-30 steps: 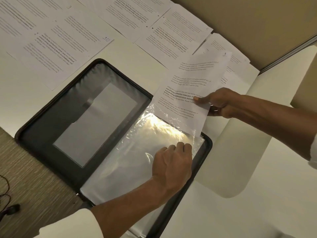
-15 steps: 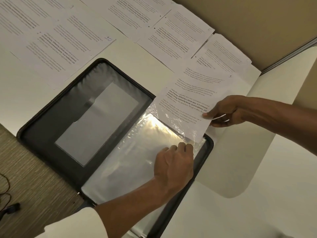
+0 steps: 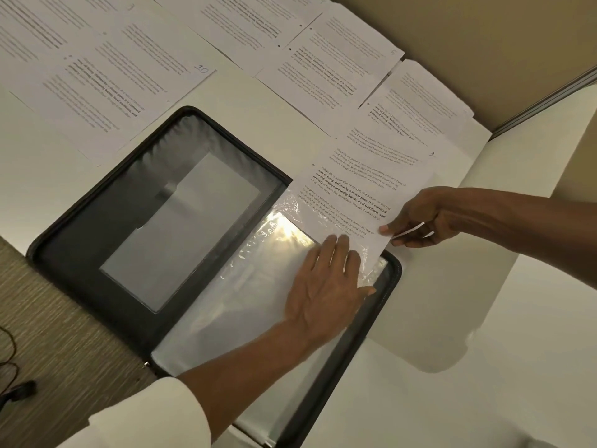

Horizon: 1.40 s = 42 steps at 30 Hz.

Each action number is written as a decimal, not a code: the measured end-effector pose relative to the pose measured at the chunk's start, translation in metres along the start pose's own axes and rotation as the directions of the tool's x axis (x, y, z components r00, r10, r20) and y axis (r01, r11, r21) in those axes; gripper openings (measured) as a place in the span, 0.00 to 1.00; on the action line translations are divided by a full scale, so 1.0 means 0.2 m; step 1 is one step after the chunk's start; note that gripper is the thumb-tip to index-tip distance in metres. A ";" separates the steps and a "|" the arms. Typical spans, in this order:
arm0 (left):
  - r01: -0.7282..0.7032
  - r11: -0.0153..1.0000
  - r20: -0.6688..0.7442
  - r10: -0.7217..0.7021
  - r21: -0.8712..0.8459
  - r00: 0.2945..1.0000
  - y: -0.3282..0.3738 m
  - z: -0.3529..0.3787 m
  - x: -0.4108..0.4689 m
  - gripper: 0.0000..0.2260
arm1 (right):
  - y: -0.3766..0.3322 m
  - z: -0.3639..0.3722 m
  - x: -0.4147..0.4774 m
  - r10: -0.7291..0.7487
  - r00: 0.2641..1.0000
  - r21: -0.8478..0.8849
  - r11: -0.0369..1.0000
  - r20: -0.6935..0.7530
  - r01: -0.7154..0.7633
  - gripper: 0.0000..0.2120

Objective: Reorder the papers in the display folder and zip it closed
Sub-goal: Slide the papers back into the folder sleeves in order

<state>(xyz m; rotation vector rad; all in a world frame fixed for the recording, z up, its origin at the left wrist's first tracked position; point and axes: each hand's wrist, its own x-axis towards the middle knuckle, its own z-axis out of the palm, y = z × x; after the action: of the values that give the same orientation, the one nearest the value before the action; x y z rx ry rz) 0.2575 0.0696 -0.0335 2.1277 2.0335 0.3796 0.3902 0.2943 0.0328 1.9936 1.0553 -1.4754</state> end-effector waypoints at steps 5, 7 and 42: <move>-0.046 0.999 0.238 0.047 -0.008 0.970 -0.05 0.09 -0.03 0.49 | 0.01 0.00 0.01 -0.005 1.000 0.011 1.000 -0.022 0.005 0.23; -0.050 0.999 0.283 0.049 -0.006 0.958 -0.06 0.10 -0.05 0.51 | 0.00 -0.02 0.01 -0.020 0.998 0.065 0.998 -0.054 0.023 0.23; -0.147 0.988 0.300 0.126 0.048 0.946 -0.01 0.12 -0.07 0.52 | -0.42 -0.46 0.22 -0.519 0.848 -0.406 0.800 -0.102 0.441 0.16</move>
<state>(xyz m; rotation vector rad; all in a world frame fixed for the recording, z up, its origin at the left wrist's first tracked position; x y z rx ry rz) 0.2625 0.0561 -0.0572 2.2172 1.7621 0.0025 0.3853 0.4259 0.0296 1.7000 1.8968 -1.1746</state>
